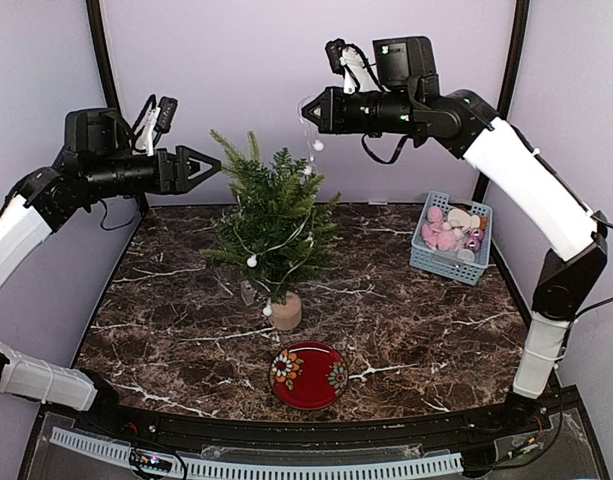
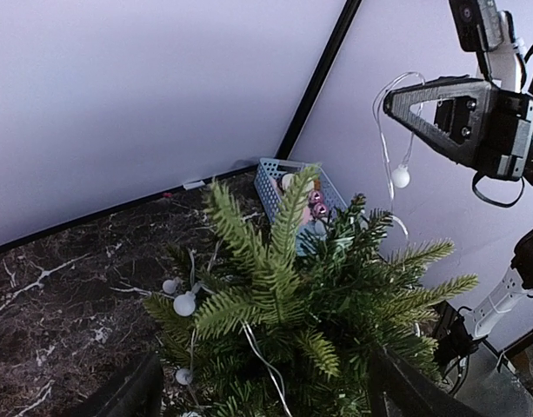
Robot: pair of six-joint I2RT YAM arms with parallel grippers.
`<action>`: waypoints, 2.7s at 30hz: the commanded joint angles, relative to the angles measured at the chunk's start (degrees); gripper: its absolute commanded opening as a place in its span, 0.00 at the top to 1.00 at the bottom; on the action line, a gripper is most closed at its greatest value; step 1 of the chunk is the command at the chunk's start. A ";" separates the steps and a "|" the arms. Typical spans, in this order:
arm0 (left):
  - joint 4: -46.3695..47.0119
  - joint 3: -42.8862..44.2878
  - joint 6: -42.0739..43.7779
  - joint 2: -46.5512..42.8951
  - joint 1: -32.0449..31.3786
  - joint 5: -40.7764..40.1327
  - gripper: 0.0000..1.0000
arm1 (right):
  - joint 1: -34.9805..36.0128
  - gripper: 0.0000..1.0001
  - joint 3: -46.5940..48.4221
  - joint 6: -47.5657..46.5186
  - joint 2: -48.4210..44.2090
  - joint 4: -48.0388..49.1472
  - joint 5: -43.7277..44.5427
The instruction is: Decorate the small christmas tree
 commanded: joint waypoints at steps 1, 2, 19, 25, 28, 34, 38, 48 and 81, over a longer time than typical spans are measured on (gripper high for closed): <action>4.45 -2.53 -0.22 0.66 1.44 6.18 0.17 | 0.73 1.00 2.83 3.89 1.95 3.51 -6.03; 4.85 -3.17 -0.42 0.79 1.75 6.63 0.17 | 0.89 1.00 2.95 4.74 2.49 4.44 -6.80; 8.48 -4.92 -1.18 2.85 2.58 11.61 0.31 | 9.56 1.00 0.82 12.08 5.27 14.79 -9.00; 8.89 -5.09 -1.40 3.00 2.59 12.19 0.34 | 11.76 1.00 -1.09 12.94 5.64 14.48 -6.44; 8.96 -5.38 -1.42 2.29 2.59 11.29 0.34 | 12.64 1.00 -2.40 12.93 5.18 13.63 -5.56; 8.21 -6.37 -1.13 0.94 2.59 9.15 0.33 | 13.46 0.92 -5.47 12.83 2.52 12.61 -4.47; 7.14 -6.80 -0.54 -0.03 2.68 7.66 0.31 | 13.93 0.79 -5.88 12.48 0.97 10.99 -4.60; 8.73 -7.76 1.36 -3.00 2.94 13.03 0.29 | 14.40 0.55 -1.22 11.55 0.25 0.54 -3.52; 25.34 -12.11 5.48 0.12 -10.48 13.70 0.69 | 14.40 1.00 -3.80 13.95 0.21 4.33 -6.30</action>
